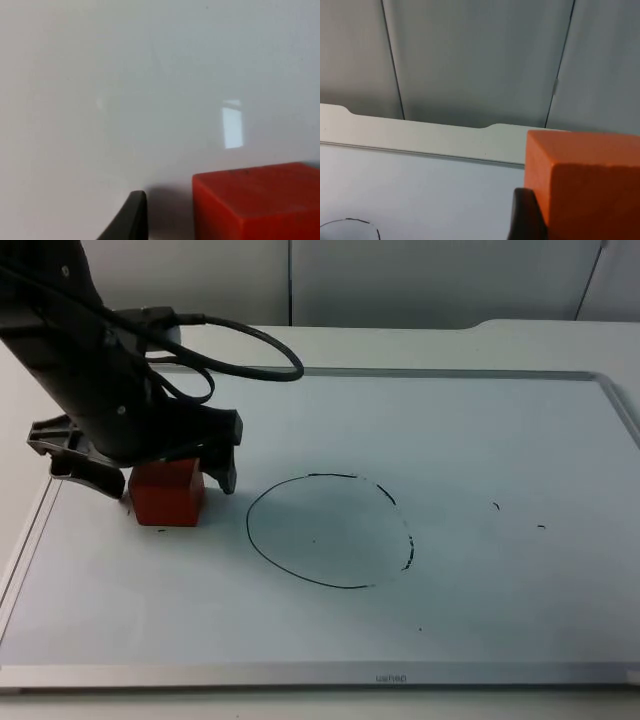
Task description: Pick up one cube with the left hand and another cube with the right hand. First place the cube in the right hand at the target position, then stack the cube in the left hand on top.
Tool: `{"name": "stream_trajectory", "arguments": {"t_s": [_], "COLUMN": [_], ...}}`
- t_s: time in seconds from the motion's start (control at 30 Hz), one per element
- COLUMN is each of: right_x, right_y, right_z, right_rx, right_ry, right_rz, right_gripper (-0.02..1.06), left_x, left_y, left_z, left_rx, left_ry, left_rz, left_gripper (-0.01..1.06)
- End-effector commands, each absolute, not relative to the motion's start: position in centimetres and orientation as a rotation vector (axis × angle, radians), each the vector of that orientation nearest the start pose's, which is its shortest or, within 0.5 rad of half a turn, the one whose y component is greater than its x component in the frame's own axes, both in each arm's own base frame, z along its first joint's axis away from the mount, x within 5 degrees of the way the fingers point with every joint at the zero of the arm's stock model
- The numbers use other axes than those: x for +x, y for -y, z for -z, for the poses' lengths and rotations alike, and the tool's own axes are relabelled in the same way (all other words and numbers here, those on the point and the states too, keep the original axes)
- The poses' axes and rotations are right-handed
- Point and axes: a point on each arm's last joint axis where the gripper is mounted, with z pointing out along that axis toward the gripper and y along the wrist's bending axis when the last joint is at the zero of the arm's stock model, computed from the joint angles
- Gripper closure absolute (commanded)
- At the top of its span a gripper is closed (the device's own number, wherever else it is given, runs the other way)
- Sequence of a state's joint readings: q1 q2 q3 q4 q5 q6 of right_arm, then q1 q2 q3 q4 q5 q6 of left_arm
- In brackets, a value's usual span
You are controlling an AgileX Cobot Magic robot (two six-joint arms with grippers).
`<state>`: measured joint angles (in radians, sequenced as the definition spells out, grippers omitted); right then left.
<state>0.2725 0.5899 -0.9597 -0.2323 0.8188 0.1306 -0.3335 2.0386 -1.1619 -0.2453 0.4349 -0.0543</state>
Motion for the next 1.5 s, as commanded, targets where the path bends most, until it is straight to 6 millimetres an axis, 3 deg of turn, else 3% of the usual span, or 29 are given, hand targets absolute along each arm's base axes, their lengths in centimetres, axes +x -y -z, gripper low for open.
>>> {"name": "stream_trajectory", "arguments": {"t_s": [0.0,0.13,0.17,0.2,0.23,0.33,0.43,0.6,0.7,0.83,1.0,1.17,1.2,1.33,1.37,1.47], "right_x": [8.7,8.7,8.7,8.7,8.7,8.7,8.7,8.7,8.7,8.7,8.7,9.1,9.1,11.3,11.3,14.2], "right_y": [-0.9,-0.9,-0.9,-0.9,-0.9,-0.9,-0.9,-0.9,-0.9,-0.9,-0.9,-1.0,-1.0,-1.6,-1.6,-2.5], "right_z": [-41.3,-41.3,-41.3,-41.3,-41.3,-41.3,-41.3,-41.3,-41.3,-41.3,-41.3,-41.3,-41.3,-41.1,-41.1,-41.1], "right_rx": [-0.172,-0.172,-0.171,-0.171,-0.171,-0.171,-0.171,-0.171,-0.172,-0.172,-0.172,-0.17,-0.17,-0.18,-0.18,-0.209], "right_ry": [-1.877,-1.875,-1.875,-1.875,-1.875,-1.875,-1.875,-1.875,-1.875,-1.875,-1.875,-1.89,-1.89,-2.002,-2.002,-2.08], "right_rz": [-0.008,-0.008,-0.011,-0.011,-0.011,-0.011,-0.011,-0.011,-0.009,-0.009,-0.009,-0.009,-0.009,0.007,0.007,0.002], "right_gripper": [1.05,1.05,1.05,1.05,1.05,1.05,1.05,1.05,1.05,1.05,1.05,1.05,1.05,1.05,1.05,1.05], "left_x": [36.2,36.2,36.2,36.3,36.3,36.4,36.5,36.6,36.5,36.2,35.8,34.8,34.8,33.6,33.6,32.5], "left_y": [14.0,14.0,13.9,13.9,13.9,14.0,14.0,14.0,14.0,13.9,13.9,13.7,13.7,13.3,13.3,12.8], "left_z": [-11.2,-11.2,-11.2,-11.2,-11.2,-11.3,-11.3,-11.3,-11.4,-11.7,-12.9,-16.5,-16.5,-19.6,-19.6,-22.3], "left_rx": [0.115,0.128,0.136,0.135,0.135,0.139,0.137,0.072,0.046,0.054,0.073,0.167,0.167,0.241,0.241,0.271], "left_ry": [-2.794,-2.79,-2.787,-2.781,-2.781,-2.765,-2.756,-2.752,-2.756,-2.788,-2.797,-2.778,-2.778,-2.77,-2.77,-2.734], "left_rz": [0.299,0.289,0.284,0.284,0.284,0.284,0.285,0.3,0.306,0.304,0.309,0.319,0.319,0.312,0.312,0.305], "left_gripper": [0.02,0.05,0.1,0.22,0.22,0.51,0.6,0.61,0.69,1.05,1.05,1.05,1.05,1.05,1.05,1.05]}}
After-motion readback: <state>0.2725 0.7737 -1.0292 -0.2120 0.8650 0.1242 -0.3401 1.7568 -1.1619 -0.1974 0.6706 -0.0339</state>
